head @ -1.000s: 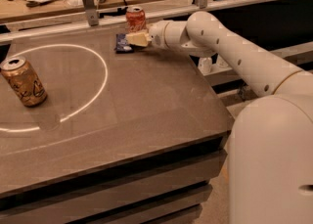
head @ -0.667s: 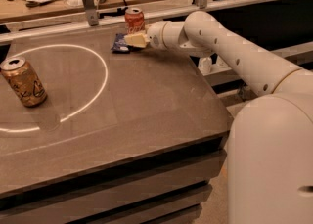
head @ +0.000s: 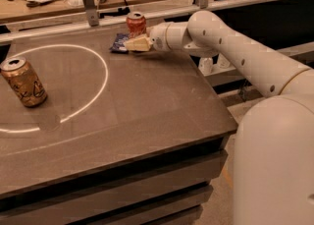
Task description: Move coke can near rxbar blueberry
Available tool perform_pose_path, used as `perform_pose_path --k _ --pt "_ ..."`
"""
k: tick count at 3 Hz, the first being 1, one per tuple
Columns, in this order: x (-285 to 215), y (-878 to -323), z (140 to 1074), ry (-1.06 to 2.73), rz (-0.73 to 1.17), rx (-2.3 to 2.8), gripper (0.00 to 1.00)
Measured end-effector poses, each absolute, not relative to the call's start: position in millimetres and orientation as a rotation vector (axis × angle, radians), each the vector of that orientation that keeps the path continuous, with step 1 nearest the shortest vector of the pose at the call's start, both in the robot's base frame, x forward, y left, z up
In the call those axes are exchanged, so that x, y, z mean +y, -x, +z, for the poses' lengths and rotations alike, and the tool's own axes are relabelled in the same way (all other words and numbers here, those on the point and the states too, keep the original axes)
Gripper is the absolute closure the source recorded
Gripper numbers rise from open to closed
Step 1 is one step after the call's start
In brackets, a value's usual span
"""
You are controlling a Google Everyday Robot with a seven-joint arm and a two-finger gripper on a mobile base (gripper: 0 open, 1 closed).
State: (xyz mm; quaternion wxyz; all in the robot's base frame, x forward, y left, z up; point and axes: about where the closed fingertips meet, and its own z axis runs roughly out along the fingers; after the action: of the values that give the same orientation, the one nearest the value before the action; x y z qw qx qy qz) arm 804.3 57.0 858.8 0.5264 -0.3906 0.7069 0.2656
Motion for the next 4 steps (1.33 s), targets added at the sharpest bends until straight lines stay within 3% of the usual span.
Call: perform_pose_path --k 2,4 --pt "48 -783 870 0.998 0.664 1.651 0.0" --pt "-6 -747 885 1.043 0.639 1.681 0.0"
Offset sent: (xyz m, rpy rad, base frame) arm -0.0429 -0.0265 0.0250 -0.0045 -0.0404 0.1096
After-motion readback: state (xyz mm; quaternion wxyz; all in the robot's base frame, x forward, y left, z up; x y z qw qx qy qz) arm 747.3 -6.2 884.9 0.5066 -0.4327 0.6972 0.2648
